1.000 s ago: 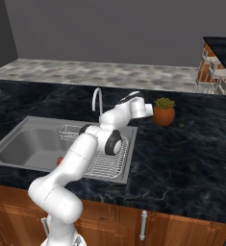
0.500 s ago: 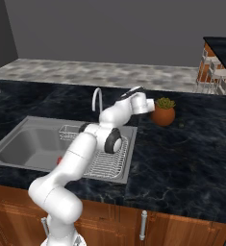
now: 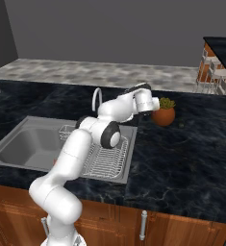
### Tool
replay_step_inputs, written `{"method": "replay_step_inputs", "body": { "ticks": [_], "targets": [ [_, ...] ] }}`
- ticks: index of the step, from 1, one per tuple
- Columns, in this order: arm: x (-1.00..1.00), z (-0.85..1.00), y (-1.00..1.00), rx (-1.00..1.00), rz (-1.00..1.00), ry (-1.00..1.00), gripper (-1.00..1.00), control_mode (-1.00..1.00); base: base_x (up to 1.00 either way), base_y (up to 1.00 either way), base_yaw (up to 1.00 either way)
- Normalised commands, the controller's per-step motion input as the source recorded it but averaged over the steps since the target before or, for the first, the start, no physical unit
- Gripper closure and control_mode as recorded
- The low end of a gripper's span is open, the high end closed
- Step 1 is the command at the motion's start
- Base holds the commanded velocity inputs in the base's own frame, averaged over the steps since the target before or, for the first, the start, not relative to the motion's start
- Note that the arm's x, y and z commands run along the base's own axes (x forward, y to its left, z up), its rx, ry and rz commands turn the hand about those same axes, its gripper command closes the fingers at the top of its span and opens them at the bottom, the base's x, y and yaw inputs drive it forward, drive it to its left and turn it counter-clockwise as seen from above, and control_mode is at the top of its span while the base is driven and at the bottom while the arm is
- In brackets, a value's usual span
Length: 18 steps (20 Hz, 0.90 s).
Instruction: Turn on the sink faucet. Then move the bell pepper from the counter to the sink. Turn off the sink. Move the vegetable from the sink to the pot next to the stove. Finally move the pot to the front center burner.
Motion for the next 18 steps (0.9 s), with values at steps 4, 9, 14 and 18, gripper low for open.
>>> {"method": "replay_step_inputs", "body": {
  "ticks": [4,9,14,18],
  "targets": [
    [-0.88,0.44,0.03,-0.01,-0.02,-0.2,-1.0,-1.0,0.0,0.0,0.0],
    [-0.92,0.4,0.07,-0.04,-0.03,-0.19,-1.0,-1.0,0.0,0.0,0.0],
    [-0.92,0.45,0.33,-0.07,-0.05,-0.13,-1.0,-1.0,0.0,0.0,0.0],
    [-0.86,0.48,0.48,-0.09,-0.05,-0.09,-1.0,-1.0,0.0,0.0,0.0]
  ]
}}
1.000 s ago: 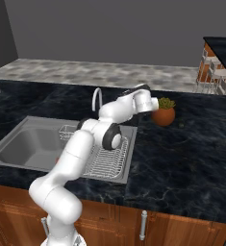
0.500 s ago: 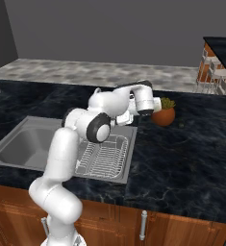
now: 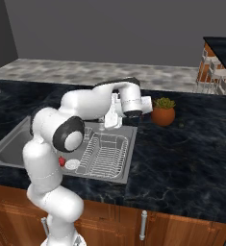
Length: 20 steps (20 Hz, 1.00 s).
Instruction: Turn on the sink faucet. Then move the bell pepper from the counter to the sink. Turn off the sink. Move the vegetable from the sink to the pot next to the stove. Finally move the pot to the front center burner.
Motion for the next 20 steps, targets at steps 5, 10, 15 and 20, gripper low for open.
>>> {"method": "replay_step_inputs", "body": {
  "ticks": [5,10,15,20],
  "targets": [
    [-0.8,0.45,0.58,-0.1,-0.04,-0.05,-1.0,-1.0,0.0,0.0,0.0],
    [-0.65,0.35,0.69,-0.1,-0.06,0.0,-1.0,-1.0,0.0,0.0,0.0],
    [-0.49,0.06,0.68,-0.12,-0.19,0.06,-1.0,-1.0,0.0,0.0,0.0],
    [-0.32,0.0,0.64,-0.12,-0.31,0.16,-1.0,-1.0,0.0,0.0,0.0]
  ]
}}
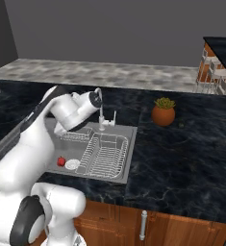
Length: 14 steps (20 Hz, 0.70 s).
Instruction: Turn on the sink faucet. Then move the bell pepper from the counter to the sink. Turn off the sink. Move the vegetable from the sink to the pot next to the stove. Finally move the pot to the front center burner.
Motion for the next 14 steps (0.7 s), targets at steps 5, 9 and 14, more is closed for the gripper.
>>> {"method": "replay_step_inputs", "body": {
  "ticks": [5,9,14],
  "targets": [
    [-0.26,-0.04,0.62,-0.14,-0.37,0.21,-1.0,-1.0,0.0,0.0,0.0],
    [-0.12,-0.14,0.5,-0.14,-0.37,0.23,-1.0,-1.0,0.0,0.0,0.0],
    [0.0,-0.15,0.26,-0.06,-0.36,0.28,-1.0,-1.0,0.0,0.0,0.0]
  ]
}}
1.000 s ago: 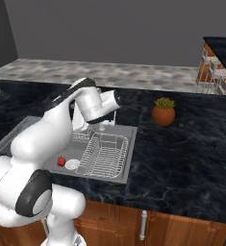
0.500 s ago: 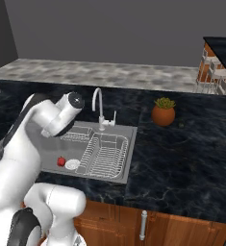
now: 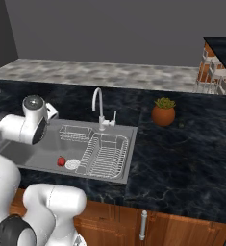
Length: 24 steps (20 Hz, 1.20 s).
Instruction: Turn on the sink faucet. Then move the bell pepper from the counter to the sink. Turn off the sink. Move the vegetable from the sink to the pot next to the stove. Finally move the pot to the front center burner.
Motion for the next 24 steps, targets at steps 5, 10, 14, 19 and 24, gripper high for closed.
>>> {"method": "replay_step_inputs", "body": {
  "ticks": [5,10,14,19,24],
  "targets": [
    [0.02,-0.07,0.08,-0.02,-0.42,0.3,-1.0,-1.0,0.0,0.0,0.0],
    [0.01,-0.1,0.09,-0.03,-0.4,0.29,-1.0,-1.0,0.0,0.0,0.0],
    [0.05,-0.16,0.02,-0.02,-0.28,0.24,-1.0,-1.0,0.0,0.0,0.0],
    [0.05,-0.23,-0.01,0.0,-0.13,0.07,-1.0,-1.0,0.0,0.0,0.0],
    [0.12,-0.36,0.0,-0.03,-0.07,0.01,-1.0,-1.0,0.0,0.0,0.0]
  ]
}}
